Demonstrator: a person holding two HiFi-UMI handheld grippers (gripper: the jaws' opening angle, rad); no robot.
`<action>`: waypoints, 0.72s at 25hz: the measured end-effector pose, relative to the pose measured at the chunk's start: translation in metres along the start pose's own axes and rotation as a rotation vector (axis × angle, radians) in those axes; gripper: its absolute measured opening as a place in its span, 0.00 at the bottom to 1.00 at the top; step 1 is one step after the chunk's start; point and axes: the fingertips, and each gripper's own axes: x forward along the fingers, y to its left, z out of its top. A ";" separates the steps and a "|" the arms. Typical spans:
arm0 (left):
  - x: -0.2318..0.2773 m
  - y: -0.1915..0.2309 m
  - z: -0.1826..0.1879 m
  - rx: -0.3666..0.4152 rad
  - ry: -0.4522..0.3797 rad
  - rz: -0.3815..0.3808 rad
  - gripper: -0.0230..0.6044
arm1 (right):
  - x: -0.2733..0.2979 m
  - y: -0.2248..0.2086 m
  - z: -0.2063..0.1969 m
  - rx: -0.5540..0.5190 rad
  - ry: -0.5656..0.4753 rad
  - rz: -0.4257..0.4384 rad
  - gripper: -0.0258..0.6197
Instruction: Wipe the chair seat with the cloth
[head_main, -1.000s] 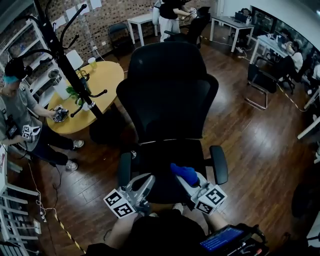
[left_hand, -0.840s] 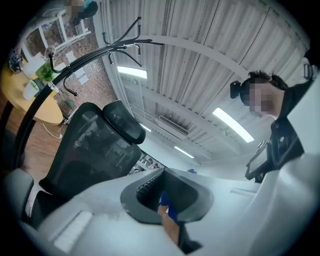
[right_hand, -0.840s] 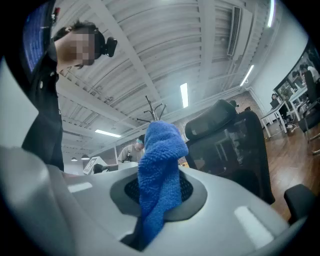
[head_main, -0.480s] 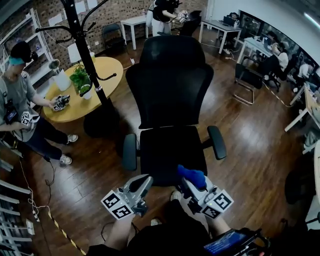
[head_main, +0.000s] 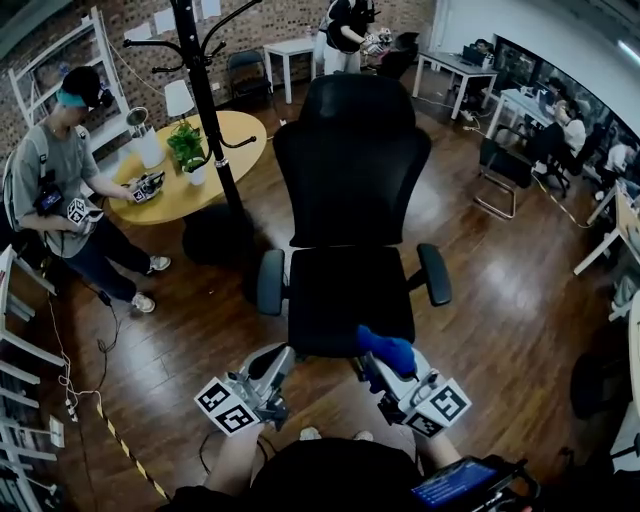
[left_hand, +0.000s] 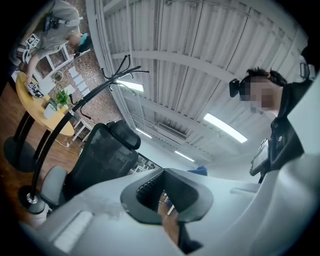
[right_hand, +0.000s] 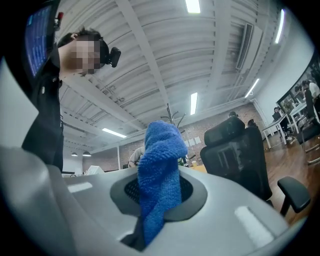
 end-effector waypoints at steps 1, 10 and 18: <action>0.008 -0.008 -0.001 0.006 -0.006 -0.014 0.02 | -0.006 -0.002 0.003 0.000 -0.005 -0.001 0.10; 0.065 -0.070 -0.031 0.029 0.074 -0.127 0.02 | -0.053 -0.024 0.023 -0.013 -0.048 -0.035 0.10; 0.064 -0.079 -0.030 0.055 0.065 -0.123 0.02 | -0.058 -0.019 0.031 -0.018 -0.069 -0.017 0.10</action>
